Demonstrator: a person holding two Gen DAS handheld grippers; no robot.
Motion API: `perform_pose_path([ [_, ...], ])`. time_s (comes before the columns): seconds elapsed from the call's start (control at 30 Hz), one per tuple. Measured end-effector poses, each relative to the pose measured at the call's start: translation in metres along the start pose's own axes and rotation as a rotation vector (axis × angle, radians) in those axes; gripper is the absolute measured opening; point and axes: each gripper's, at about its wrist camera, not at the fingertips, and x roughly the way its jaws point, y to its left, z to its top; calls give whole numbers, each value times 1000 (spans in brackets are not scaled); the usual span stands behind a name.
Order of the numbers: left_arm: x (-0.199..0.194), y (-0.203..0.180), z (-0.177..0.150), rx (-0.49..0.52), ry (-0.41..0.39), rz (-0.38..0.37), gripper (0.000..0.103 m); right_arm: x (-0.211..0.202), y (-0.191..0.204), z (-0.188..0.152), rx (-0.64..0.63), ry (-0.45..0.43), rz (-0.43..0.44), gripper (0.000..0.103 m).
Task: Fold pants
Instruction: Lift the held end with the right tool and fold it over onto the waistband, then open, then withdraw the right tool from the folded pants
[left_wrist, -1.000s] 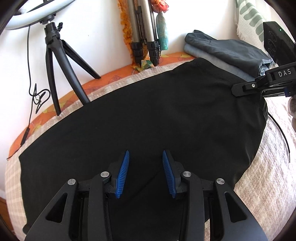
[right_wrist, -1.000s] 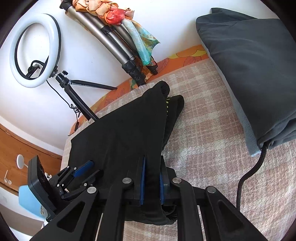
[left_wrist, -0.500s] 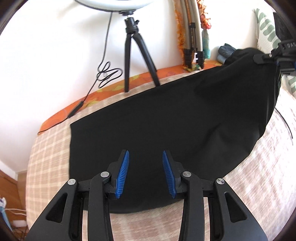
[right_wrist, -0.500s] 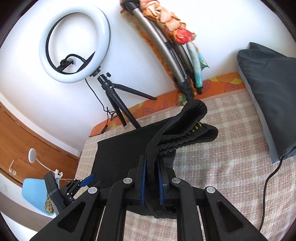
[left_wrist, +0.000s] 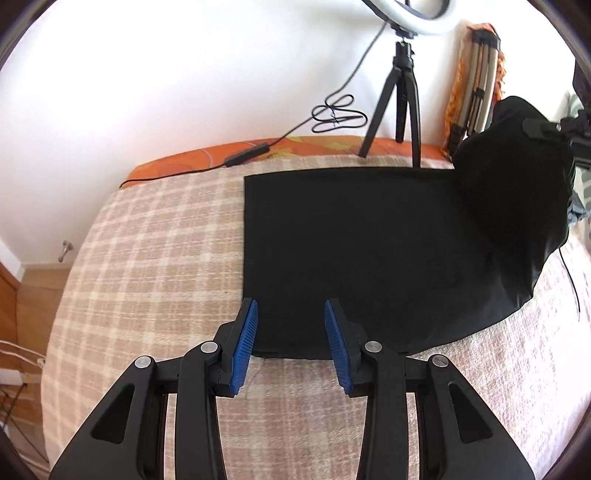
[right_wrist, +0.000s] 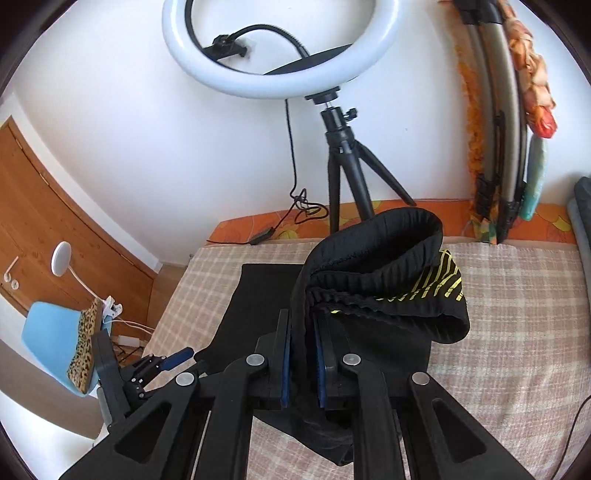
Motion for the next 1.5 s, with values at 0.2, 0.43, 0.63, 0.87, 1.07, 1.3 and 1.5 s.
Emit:
perform_pose_path([
  [0.2,-19,43,1,-113,-47,-20,36,71,52,2,-91,81,-15,9],
  [0.43,-19,63,-3,-137,-59,-6,36,148,99,-15,-194,166,-64,9],
  [0.63,-20,75,-9,-169,-68,-8,36,181,116,-30,-228,209,-74,9],
  [0.87,-21,79,-13,-177,-71,-7,36,190,126,-30,-213,257,90,46],
  [1.07,-25,68,-14,-162,-79,-47,36,116,109,-18,-230,104,183,51],
  [1.3,-12,28,-8,-107,-77,-145,52,74,40,-49,-238,102,-136,52],
  [1.5,25,-3,0,-46,7,-84,51,68,-27,-74,-13,176,-116,53],
])
